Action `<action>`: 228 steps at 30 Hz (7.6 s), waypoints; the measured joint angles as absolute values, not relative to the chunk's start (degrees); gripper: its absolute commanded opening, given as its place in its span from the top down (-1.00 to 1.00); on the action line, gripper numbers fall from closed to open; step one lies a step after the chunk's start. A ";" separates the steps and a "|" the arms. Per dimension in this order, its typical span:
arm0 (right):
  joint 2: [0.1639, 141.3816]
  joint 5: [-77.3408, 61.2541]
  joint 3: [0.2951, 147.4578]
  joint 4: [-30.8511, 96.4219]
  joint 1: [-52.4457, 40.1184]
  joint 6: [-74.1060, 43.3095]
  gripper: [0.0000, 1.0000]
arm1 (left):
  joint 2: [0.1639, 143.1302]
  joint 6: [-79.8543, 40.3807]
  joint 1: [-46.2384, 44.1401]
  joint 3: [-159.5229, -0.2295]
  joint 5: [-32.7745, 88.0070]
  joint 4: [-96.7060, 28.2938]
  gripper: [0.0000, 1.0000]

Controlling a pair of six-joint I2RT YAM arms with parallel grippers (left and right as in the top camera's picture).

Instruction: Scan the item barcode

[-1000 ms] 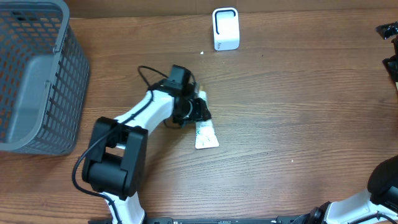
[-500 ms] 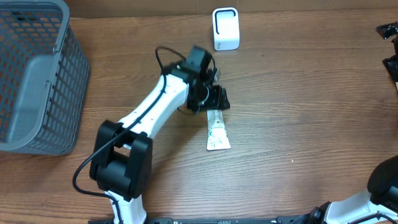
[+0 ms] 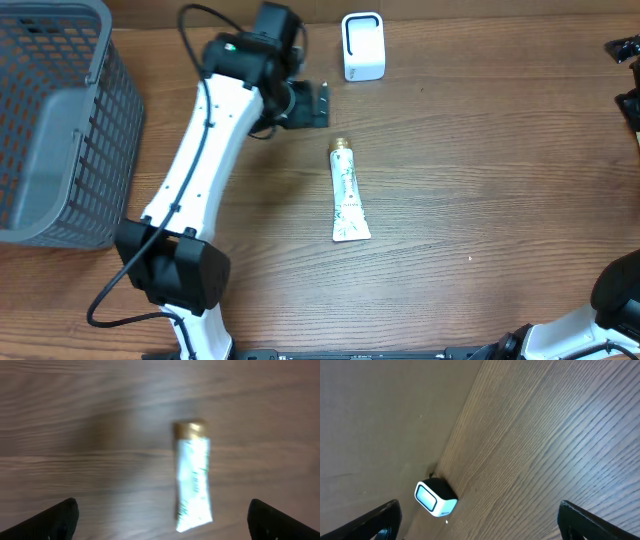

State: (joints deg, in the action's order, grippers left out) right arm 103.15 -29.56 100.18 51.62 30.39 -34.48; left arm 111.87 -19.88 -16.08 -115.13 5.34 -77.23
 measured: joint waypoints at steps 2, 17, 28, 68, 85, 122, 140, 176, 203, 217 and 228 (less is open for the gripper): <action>103.15 -29.54 100.18 51.64 30.39 -34.48 -1.00 | 111.90 -20.16 -13.45 -115.13 4.16 -77.34 -0.99; 103.15 -30.55 100.18 51.20 30.39 -37.50 -1.00 | 111.90 -20.84 -5.54 -115.13 2.09 -77.14 -1.00; 103.18 -33.98 99.46 55.61 18.52 -29.32 -1.00 | 111.90 -20.86 -5.52 -115.13 2.09 -77.12 -1.00; 122.43 -6.15 89.54 48.18 -36.75 -24.01 -0.75 | 111.90 -20.86 -5.52 -115.13 2.09 -77.12 -1.00; 122.43 -1.26 89.52 49.17 -36.07 -25.56 0.44 | 111.90 -20.86 -5.52 -115.13 2.09 -77.10 -1.00; 123.57 10.68 112.86 38.11 -23.77 -17.47 0.93 | 111.90 -20.84 -5.54 -115.13 2.09 -77.10 -0.99; 130.30 4.78 112.88 9.85 -20.75 -24.38 0.92 | 111.90 -20.86 -5.54 -115.13 2.09 -77.08 -1.00; 125.58 10.28 112.88 13.50 -5.13 -25.30 0.93 | 111.90 -20.86 -5.54 -115.13 2.09 -77.08 -1.00; 120.62 19.70 113.56 50.98 40.99 -27.75 0.91 | 111.90 -20.86 -5.54 -115.13 2.09 -77.08 -0.99; 120.62 14.90 113.56 54.59 47.13 -30.68 0.93 | 111.90 -20.86 -5.54 -115.13 2.09 -77.08 -1.00; 120.64 2.94 113.56 56.58 41.95 -31.29 0.86 | 111.90 -20.86 -5.54 -115.13 2.09 -77.06 -1.00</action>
